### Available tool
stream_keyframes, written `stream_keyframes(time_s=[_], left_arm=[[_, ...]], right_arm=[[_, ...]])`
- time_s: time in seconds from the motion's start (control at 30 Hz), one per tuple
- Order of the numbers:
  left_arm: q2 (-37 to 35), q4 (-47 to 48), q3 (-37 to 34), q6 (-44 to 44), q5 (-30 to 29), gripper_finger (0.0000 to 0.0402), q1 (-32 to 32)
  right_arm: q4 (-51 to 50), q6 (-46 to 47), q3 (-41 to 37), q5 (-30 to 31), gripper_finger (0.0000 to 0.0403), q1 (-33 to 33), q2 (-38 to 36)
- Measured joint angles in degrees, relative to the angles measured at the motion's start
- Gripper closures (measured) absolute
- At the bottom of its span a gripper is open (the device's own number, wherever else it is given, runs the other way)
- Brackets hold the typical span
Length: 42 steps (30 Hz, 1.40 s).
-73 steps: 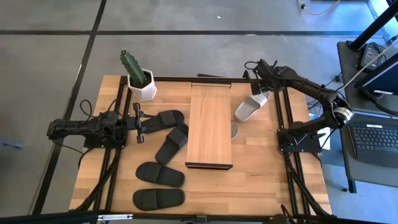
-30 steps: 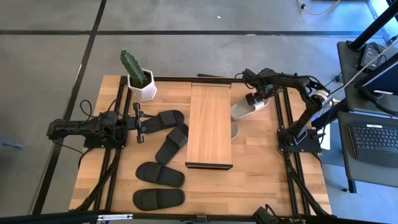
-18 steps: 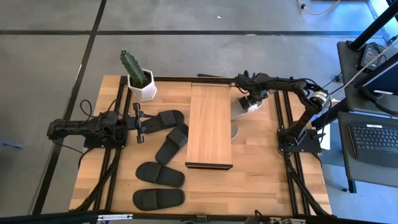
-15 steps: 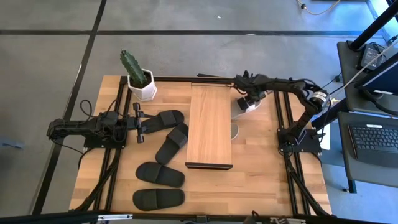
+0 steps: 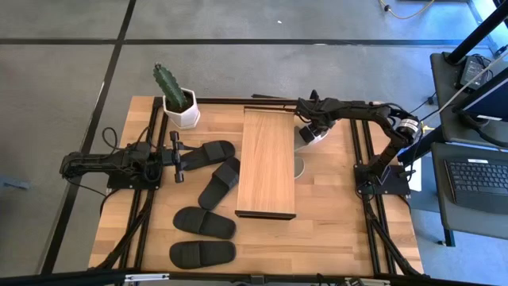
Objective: Pick and place slides into the shelf
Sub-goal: Put the gray slipper under the shelf
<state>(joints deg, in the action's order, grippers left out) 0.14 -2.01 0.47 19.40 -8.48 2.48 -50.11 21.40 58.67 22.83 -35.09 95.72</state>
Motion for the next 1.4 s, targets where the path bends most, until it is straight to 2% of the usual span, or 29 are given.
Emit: stream_keyframes(time_s=[0.23, 0.4, 0.5, 0.67, 0.87, 0.97, 1.2, 1.4], left_arm=[[0.0, 0.0, 0.0, -1.3, 0.0, 0.0254, 0.0], [0.0, 0.0, 0.0, -1.3, 0.0, 0.0254, 0.0], [0.0, 0.0, 0.0, -1.3, 0.0, 0.0254, 0.0], [0.0, 0.0, 0.0, -1.3, 0.0, 0.0254, 0.0], [0.0, 0.0, 0.0, -1.3, 0.0, 0.0254, 0.0], [0.0, -0.1, 0.0, -1.3, 0.0, 0.0254, 0.0], [0.0, -0.1, 0.0, -1.4, 0.0, 0.0254, 0.0], [0.0, 0.0, 0.0, -1.4, 0.0, 0.0254, 0.0]], right_arm=[[-0.1, -4.6, 0.0, 0.2, 0.0253, 0.2, -11.1], [-1.1, -16.8, 0.0, -6.0, 0.0253, 2.7, -18.6], [-3.2, -27.4, 0.0, -7.7, 0.0253, 5.1, -21.3], [-7.3, -38.1, 0.0, -7.7, 0.0253, 8.1, -22.3], [-6.4, -30.1, 0.0, -7.8, 0.0253, 10.3, -22.3], [-6.7, -31.2, 0.0, -7.9, 0.0253, 11.4, -22.3], [-7.3, -45.8, -1.0, -8.4, 0.0254, 12.2, -22.3], [-1.7, -54.5, -9.7, -7.8, 0.0254, 12.2, -21.8]])
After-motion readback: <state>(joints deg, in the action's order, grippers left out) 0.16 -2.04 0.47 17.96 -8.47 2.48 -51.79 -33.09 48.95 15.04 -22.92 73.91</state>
